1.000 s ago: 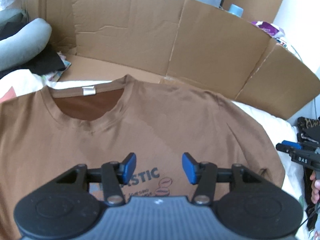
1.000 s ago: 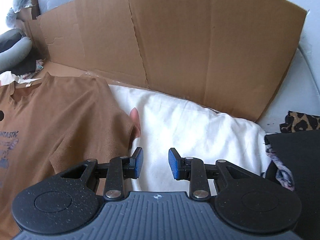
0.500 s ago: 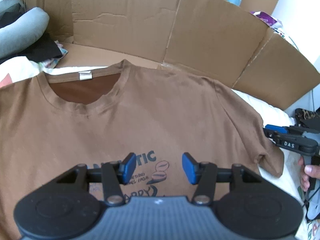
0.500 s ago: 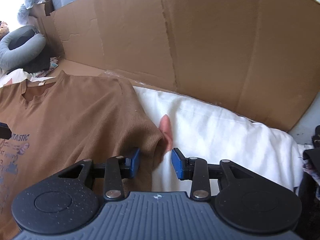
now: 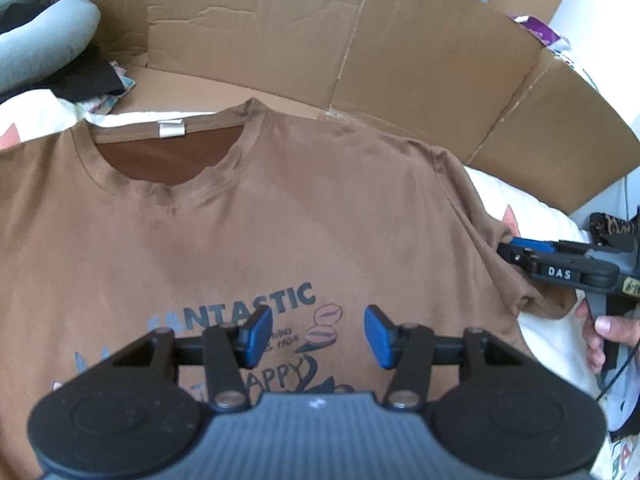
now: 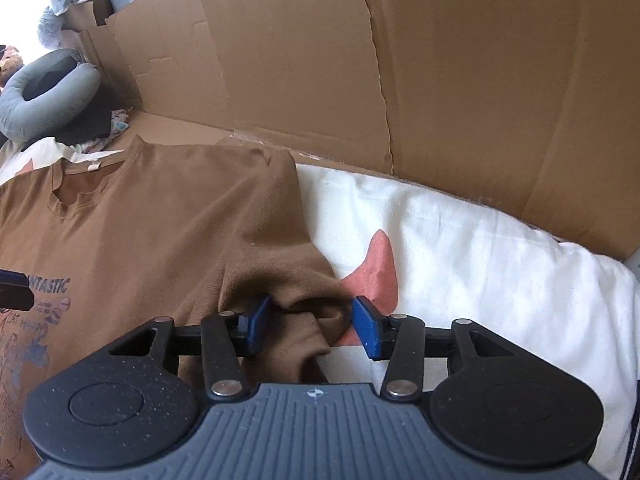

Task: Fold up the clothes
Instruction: 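Grasp the T-shirt sleeve with the right tool, then pull the held sleeve outward with the right tool to straighten it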

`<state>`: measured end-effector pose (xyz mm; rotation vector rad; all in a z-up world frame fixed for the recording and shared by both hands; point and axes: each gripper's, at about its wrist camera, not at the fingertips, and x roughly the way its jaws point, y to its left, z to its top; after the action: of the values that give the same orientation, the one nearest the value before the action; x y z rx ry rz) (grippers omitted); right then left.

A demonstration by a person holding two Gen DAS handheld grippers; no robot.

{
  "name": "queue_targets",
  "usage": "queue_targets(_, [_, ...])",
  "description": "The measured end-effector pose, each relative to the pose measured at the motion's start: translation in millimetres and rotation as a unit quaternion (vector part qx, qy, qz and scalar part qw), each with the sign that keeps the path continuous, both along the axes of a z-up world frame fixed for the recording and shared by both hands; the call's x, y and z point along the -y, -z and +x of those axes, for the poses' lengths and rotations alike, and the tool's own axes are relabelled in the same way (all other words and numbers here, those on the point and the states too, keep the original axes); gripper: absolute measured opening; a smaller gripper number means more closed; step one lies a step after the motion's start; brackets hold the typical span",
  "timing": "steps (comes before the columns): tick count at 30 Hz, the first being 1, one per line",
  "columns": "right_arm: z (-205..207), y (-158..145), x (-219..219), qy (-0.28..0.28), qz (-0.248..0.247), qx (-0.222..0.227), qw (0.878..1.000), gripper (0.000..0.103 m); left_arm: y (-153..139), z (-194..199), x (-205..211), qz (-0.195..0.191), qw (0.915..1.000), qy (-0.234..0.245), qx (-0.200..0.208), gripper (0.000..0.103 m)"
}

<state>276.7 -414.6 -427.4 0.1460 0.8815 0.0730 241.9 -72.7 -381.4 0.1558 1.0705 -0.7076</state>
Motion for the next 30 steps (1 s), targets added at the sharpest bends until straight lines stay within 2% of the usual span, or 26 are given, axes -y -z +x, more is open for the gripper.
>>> queue_targets(4, [0.2,3.1,3.8,0.002,0.015,0.0,1.0,0.052,2.1,1.0,-0.3,-0.001,1.0,-0.003,-0.005,0.054])
queue_targets(5, [0.0,2.5,3.6,0.0,0.016,0.001,1.0,0.039,2.1,1.0,0.0,-0.002,1.0,-0.003,-0.005,0.054])
queue_targets(6, [-0.2,1.8,3.6,-0.003,0.017,0.001,1.0,0.03,1.9,0.7,0.5,-0.002,1.0,-0.002,-0.005,0.054])
queue_targets(7, [-0.1,0.1,4.1,-0.004,0.017,-0.001,1.0,0.015,1.7,0.3,1.0,-0.003,1.0,0.0,-0.005,0.054])
queue_targets(9, [0.2,-6.4,4.9,0.0,0.008,-0.001,1.0,0.01,1.2,-0.2,1.6,-0.004,1.0,0.002,-0.004,0.054])
queue_targets(17, [-2.9,-45.5,17.6,0.027,-0.057,0.025,0.998,0.007,0.6,0.1,1.6,-0.007,1.0,-0.002,-0.005,0.054])
queue_targets(22, [-4.7,-57.2,25.3,0.051,-0.115,0.04,0.991,0.007,1.6,-0.8,3.3,-0.006,1.0,0.001,-0.005,0.054])
queue_targets(26, [-5.3,-59.3,24.9,0.055,-0.115,0.045,0.991,0.007,1.9,-0.5,4.4,-0.006,1.0,0.0,-0.006,0.054])
queue_targets(30, [-6.8,-66.4,8.4,0.029,-0.109,0.061,0.992,0.007,1.8,-0.6,5.6,-0.006,1.0,-0.001,-0.006,0.054])
